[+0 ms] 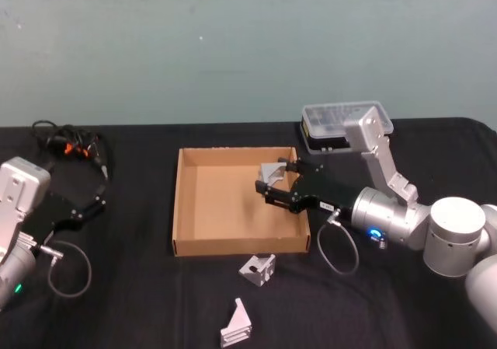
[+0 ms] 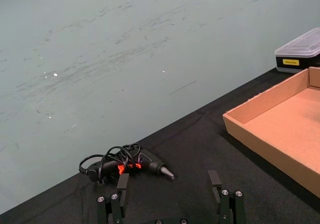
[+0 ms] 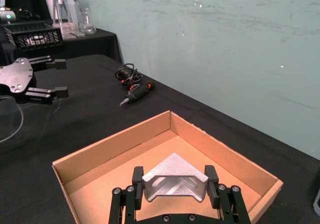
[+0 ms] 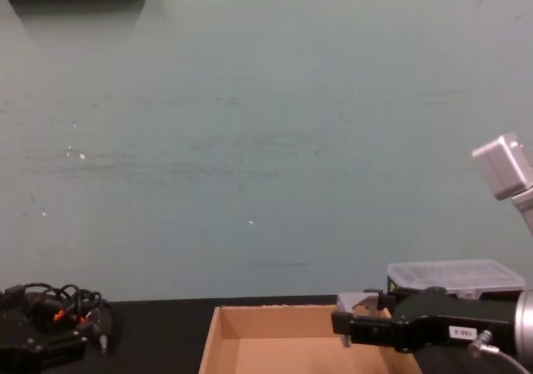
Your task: Use one hand to pick up the angle iron from the table and place it into the box.
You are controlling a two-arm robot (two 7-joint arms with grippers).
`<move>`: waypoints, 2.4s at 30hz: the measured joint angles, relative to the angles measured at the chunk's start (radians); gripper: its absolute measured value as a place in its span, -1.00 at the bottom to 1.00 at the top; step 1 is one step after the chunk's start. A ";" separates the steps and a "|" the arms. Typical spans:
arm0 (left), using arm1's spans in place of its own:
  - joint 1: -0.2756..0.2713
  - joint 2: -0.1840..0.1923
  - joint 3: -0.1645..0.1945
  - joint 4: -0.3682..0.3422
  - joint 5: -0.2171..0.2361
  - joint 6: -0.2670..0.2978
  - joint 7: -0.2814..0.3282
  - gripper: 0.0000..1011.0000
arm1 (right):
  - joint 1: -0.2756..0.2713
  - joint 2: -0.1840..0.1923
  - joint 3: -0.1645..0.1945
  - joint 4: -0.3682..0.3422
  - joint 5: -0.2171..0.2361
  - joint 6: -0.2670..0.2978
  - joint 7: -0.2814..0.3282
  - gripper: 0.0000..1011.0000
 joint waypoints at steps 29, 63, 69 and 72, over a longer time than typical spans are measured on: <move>0.000 0.000 0.000 0.000 0.000 0.000 0.000 0.98 | 0.047 -0.050 -0.006 0.093 -0.030 -0.002 -0.002 0.48; 0.000 0.000 0.000 0.000 0.000 0.000 0.000 0.98 | 0.010 -0.028 0.012 0.021 -0.015 0.004 -0.001 0.98; 0.000 0.000 0.000 0.000 0.000 0.000 0.000 0.98 | -0.059 0.008 0.040 -0.102 0.021 0.033 -0.012 0.98; 0.000 0.000 0.000 0.000 0.000 0.000 0.000 0.98 | -0.108 0.031 0.053 -0.175 0.043 0.055 -0.026 0.98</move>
